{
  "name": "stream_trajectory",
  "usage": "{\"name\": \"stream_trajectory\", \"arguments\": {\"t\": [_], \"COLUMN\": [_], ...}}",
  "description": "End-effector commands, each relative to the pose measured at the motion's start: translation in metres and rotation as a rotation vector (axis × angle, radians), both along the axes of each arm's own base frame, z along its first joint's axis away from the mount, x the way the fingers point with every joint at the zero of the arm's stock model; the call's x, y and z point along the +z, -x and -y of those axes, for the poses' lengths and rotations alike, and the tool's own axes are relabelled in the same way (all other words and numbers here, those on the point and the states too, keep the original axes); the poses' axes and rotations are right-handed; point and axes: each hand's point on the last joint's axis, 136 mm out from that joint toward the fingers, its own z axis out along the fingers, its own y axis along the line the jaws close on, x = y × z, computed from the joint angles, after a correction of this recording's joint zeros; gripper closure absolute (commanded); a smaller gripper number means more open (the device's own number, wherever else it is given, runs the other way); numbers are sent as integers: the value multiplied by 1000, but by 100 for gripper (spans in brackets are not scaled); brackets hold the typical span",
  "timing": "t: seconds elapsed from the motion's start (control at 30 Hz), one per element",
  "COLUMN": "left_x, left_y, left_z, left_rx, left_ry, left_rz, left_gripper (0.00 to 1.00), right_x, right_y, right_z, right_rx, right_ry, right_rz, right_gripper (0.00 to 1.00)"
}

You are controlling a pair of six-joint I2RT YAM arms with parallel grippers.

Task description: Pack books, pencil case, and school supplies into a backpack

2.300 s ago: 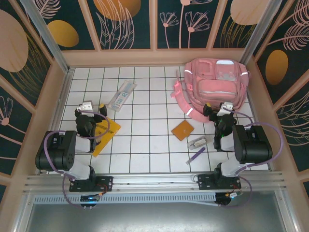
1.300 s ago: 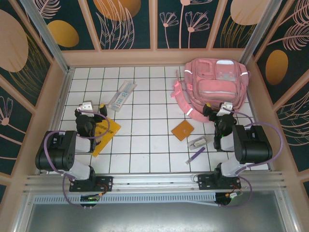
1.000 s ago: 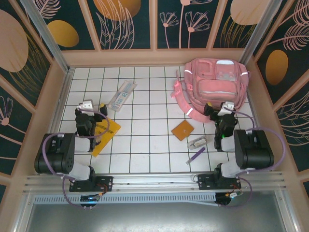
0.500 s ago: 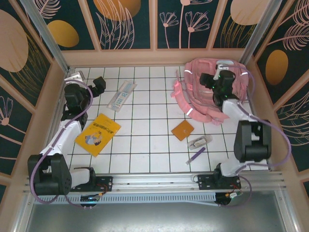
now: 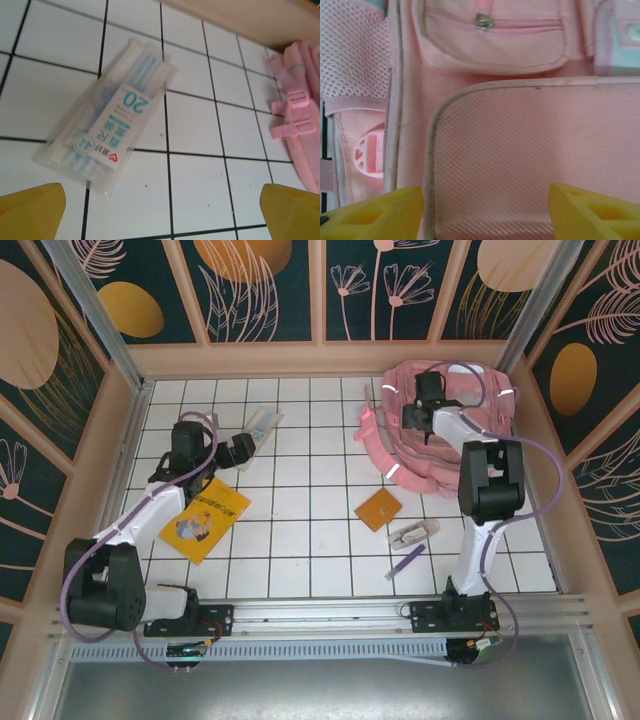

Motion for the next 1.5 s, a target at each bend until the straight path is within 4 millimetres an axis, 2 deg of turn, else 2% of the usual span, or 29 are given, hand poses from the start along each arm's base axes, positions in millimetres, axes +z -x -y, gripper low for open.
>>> {"name": "stream_trajectory", "arguments": {"t": [0.0, 0.13, 0.23, 0.3, 0.37, 0.43, 0.53, 0.57, 0.63, 0.7, 0.77, 0.9, 0.97, 1.07, 1.23, 1.33, 1.37, 1.47], "left_x": [-22, -25, -28, -31, -33, -34, -32, -32, -31, -27, -18, 2, 12, 22, 8, -12, -26, -35], "left_y": [5, 4, 6, 7, 9, 9, 9, 8, 7, 5, 3, 1, -1, -5, -10, -16, -17, -33], "left_z": [4, 13, 14, 12, 12, 13, 13, 13, 13, 20, 37, 76, 94, 116, 147, 158, 161, 170], "left_rx": [12, -9, -7, 7, 14, 16, 14, 16, 24, 15, -27, -122, -162, -206, -246, -219, -208, -197], "left_ry": [31, 39, 31, 31, 35, 38, 34, 31, 39, 85, 198, 374, 380, 394, 464, 482, 485, 484], "left_rz": [-104, -128, -131, -136, -143, -150, -152, -155, -163, -166, -160, -152, -139, -121, -173, -218, -252, -273], "left_gripper": [1, 1, 1, 1, 1, 1, 1, 1, 1, 1, 1, 3, 2, 4, 8, 17, 20, 29], "right_x": [-12, -21, -29, -35, -38, -36, -30, -25, -9, 17, 54, 109, 128, 143, 170, 189, 197, 211], "right_y": [7, 6, 9, 10, 11, 9, 3, 1, -4, -9, -13, -12, -10, -9, -9, -10, -8, -5], "right_z": [-5, -14, -4, 9, 14, 13, 2, -2, -14, -30, -46, -74, -88, -103, -124, -134, -140, -151], "right_rx": [24, 30, -11, -41, -47, -38, -5, -1, 28, 57, 107, 214, 265, 325, 365, 352, 363, 361], "right_ry": [76, 100, 210, 294, 332, 324, 280, 260, 199, 111, 21, -104, -124, -101, -137, -198, -230, -292], "right_rz": [-89, -144, -178, -183, -186, -172, -151, -136, -96, -25, 71, 196, 235, 263, 300, 330, 336, 349], "right_gripper": [30, 26, 31, 50, 67, 71, 95, 100, 100, 100, 100, 100, 100, 100, 100, 100, 100, 100]}}
